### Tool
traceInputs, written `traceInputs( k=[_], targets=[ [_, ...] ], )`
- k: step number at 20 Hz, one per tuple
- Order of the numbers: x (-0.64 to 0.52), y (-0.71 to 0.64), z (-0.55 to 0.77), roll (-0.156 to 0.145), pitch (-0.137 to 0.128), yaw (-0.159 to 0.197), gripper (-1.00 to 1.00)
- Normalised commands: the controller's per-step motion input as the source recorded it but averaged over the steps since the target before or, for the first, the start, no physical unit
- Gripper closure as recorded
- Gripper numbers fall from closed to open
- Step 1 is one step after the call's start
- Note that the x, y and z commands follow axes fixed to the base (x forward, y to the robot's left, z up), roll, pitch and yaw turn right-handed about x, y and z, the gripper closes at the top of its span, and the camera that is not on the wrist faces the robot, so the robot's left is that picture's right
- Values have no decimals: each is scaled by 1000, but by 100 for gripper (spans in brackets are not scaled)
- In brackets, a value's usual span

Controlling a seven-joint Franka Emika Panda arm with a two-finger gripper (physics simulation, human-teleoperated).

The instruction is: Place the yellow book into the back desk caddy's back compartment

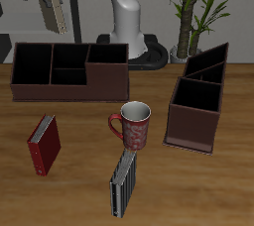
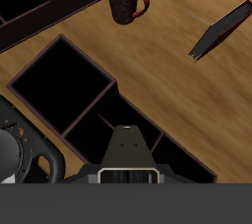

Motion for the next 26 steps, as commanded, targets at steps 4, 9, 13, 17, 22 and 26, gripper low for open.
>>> traceInputs(
  k=[4, 9, 13, 17, 22, 26],
  targets=[
    [-81, 78, 109, -40, -61, 251, 100],
    [-117, 88, -1, -11, -6, 159, 100],
    [-50, 83, -45, -20, 11, 120, 100],
    [-21, 19, -42, 4, 22, 107, 100],
    [-21, 1, -2, 26, 11, 81, 100],
    [97, -53, -71, -9, -54, 290, 100]
  ],
)
